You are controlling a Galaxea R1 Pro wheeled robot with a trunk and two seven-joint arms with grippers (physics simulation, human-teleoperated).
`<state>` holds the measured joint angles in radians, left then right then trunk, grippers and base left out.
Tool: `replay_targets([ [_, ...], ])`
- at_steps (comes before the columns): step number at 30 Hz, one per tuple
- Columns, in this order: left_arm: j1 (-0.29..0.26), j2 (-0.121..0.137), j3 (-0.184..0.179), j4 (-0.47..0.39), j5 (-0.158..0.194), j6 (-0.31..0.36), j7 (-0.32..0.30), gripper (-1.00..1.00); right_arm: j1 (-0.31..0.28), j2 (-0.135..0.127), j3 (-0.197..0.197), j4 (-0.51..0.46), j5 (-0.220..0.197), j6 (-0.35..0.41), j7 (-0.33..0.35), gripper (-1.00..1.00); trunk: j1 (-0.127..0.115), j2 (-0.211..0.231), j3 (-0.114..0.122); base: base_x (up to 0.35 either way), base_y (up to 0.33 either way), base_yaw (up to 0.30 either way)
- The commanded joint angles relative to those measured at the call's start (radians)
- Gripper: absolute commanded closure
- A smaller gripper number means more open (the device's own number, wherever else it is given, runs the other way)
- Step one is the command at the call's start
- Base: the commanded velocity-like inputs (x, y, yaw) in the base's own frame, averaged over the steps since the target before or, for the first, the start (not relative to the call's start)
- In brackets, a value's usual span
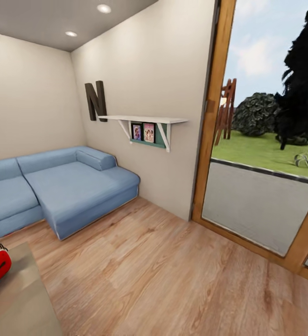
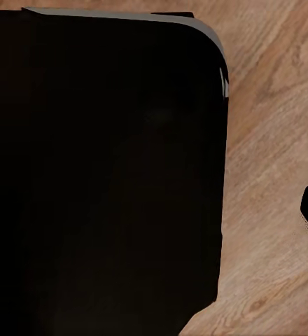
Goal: Turn on the radio receiver that's on the table in the living room.
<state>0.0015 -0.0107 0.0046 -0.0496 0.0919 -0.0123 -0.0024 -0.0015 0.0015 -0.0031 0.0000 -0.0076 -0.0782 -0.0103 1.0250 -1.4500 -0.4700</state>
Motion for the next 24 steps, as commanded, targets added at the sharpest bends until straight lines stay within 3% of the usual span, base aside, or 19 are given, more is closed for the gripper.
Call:
replay_targets([
  [1,0.0,0.0,0.0,0.0,0.0,0.0,0.0,-1.0,0.0,0.0,0.0,0.0,0.0,0.0,0.0,-1.0,0.0,0.0,0.0,0.0,0.0,0.27],
  [14,0.0,-0.004,0.0,-0.001,0.0,0.001,0.004,-1.0,0.0,0.0,0.0,0.0,0.0,0.0,0.001,-1.0,0.0,0.0,0.0,0.0,0.0,0.264],
  [24,0.0,-0.001,-0.001,-0.001,0.0,0.002,0.001,-1.0,0.0,0.0,0.0,0.0,-0.002,0.002,0.001,-1.0,0.0,0.0,0.0,0.245,-0.011,0.035],
])
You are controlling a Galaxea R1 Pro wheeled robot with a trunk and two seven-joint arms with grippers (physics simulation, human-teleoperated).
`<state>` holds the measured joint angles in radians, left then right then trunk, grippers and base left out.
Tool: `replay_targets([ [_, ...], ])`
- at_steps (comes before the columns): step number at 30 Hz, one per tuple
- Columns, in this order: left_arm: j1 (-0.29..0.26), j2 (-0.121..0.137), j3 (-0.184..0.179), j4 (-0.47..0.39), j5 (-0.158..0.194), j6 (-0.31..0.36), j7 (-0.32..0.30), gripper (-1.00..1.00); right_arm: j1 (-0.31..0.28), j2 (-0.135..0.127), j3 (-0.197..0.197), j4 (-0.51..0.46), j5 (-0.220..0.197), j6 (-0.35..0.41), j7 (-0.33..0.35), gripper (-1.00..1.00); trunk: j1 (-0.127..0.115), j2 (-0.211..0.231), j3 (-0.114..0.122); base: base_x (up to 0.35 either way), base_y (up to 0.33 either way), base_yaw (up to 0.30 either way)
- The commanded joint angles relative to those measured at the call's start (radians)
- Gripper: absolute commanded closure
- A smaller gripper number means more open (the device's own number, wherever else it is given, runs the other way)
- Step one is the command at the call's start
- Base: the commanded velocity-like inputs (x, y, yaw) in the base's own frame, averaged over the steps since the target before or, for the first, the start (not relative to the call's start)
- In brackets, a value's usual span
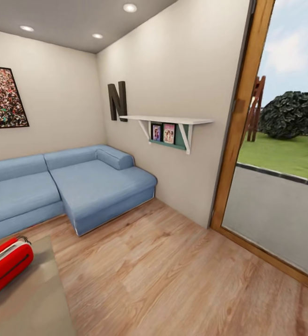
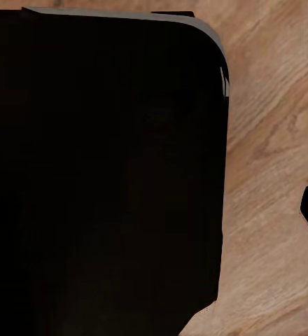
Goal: Turn on the radio receiver that's on the table in the living room.
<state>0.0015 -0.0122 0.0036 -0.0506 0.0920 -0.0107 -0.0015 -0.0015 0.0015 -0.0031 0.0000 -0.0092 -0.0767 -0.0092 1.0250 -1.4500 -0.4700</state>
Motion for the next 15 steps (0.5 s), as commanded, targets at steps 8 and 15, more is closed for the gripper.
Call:
replay_targets([
  [8,0.0,0.0,0.0,0.0,0.0,0.0,0.0,-1.0,0.0,0.0,0.0,0.0,0.0,0.0,0.0,-1.0,0.0,0.0,0.0,0.321,-0.082,0.001],
  [15,0.0,-0.002,0.001,0.0,0.0,0.0,0.0,-1.0,0.0,0.0,0.0,0.0,0.0,0.0,0.0,-1.0,0.0,0.0,0.0,0.205,-0.04,0.0],
])
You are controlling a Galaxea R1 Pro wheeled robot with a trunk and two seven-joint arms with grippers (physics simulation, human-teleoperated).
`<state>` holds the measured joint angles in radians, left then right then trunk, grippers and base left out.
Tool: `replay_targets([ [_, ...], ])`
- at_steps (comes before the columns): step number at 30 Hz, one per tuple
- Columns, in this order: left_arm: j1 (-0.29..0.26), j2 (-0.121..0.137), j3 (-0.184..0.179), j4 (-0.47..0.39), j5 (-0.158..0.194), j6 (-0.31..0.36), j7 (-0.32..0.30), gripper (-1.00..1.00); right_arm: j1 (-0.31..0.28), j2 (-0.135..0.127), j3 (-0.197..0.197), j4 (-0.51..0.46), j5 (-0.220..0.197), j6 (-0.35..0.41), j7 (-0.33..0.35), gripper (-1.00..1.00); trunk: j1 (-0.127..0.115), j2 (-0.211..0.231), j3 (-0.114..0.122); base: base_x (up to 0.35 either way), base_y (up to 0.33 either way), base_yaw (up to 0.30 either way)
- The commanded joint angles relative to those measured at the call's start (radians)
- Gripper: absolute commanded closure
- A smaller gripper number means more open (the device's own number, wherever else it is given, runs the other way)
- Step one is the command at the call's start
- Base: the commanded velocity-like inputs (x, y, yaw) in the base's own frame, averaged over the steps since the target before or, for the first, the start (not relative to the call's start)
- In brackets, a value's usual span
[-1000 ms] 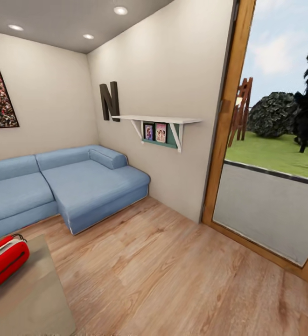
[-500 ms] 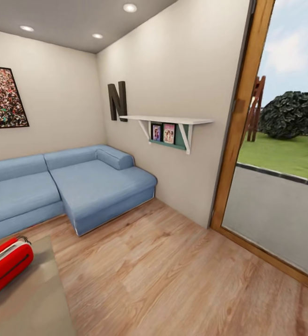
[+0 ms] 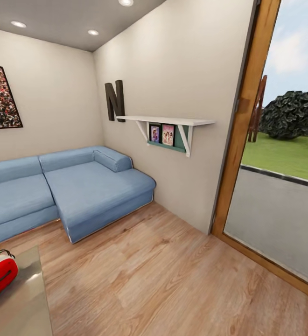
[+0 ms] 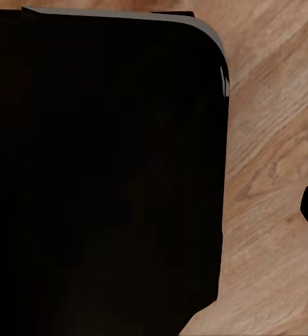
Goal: Turn on the radio receiver that's on the table in the living room.
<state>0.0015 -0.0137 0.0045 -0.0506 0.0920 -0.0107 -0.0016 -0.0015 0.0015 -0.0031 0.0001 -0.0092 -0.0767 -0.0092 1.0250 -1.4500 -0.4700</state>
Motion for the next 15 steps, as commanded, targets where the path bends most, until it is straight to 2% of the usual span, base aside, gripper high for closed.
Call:
replay_targets([
  [1,0.0,-0.001,-0.001,0.0,0.0,0.0,0.0,-1.0,0.0,0.0,0.0,0.0,0.0,0.0,0.0,-1.0,0.0,0.0,0.0,0.172,-0.001,0.0],
  [15,0.0,0.002,-0.001,0.0,0.0,0.0,0.0,-1.0,0.0,0.0,0.0,0.0,0.003,0.001,0.0,-1.0,0.0,0.0,0.0,0.305,0.0,0.0],
])
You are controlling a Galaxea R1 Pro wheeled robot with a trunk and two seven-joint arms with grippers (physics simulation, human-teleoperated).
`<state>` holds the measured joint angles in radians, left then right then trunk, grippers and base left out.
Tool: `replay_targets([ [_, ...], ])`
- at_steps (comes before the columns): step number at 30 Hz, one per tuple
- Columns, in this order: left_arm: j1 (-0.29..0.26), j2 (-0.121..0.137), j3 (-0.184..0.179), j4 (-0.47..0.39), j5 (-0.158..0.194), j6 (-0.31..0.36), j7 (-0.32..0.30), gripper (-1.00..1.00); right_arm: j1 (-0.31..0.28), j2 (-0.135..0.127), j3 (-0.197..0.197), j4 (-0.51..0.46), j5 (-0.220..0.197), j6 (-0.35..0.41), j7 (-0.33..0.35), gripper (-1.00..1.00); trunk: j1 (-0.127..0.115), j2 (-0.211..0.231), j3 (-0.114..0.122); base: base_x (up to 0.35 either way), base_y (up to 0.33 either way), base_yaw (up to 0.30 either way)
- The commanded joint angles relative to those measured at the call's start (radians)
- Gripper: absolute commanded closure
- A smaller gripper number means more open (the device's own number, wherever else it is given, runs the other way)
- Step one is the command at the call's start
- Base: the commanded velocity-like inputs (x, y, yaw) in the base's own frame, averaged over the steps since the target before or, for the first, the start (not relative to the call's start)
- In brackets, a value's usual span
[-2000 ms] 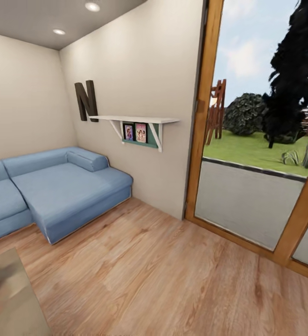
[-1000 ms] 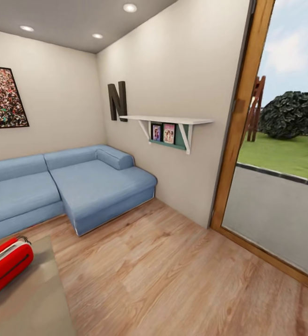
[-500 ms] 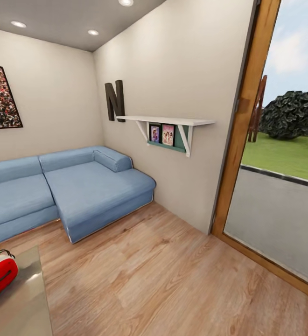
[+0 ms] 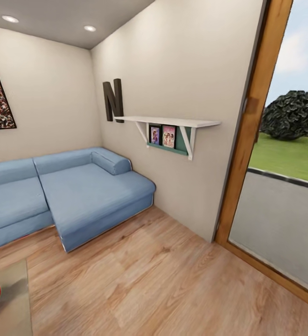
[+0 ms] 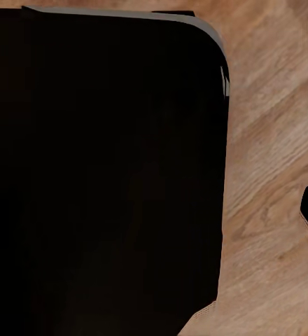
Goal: Turn on the radio receiver that's on the table in the living room.
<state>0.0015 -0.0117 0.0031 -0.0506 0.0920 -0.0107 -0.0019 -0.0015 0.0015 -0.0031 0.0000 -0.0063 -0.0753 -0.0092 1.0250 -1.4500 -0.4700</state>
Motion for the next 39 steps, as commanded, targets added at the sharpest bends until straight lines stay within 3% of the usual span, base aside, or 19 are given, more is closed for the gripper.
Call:
replay_targets([
  [1,0.0,0.0,0.0,0.0,0.0,0.0,0.0,-1.0,0.0,0.0,0.0,0.0,0.0,0.0,0.0,-1.0,0.0,0.0,0.0,0.318,0.0,0.0],
  [39,0.0,0.001,0.0,0.0,0.0,0.0,0.0,-1.0,0.0,0.0,0.0,0.0,0.0,0.0,0.0,-1.0,0.0,0.0,0.0,0.319,0.0,0.0],
])
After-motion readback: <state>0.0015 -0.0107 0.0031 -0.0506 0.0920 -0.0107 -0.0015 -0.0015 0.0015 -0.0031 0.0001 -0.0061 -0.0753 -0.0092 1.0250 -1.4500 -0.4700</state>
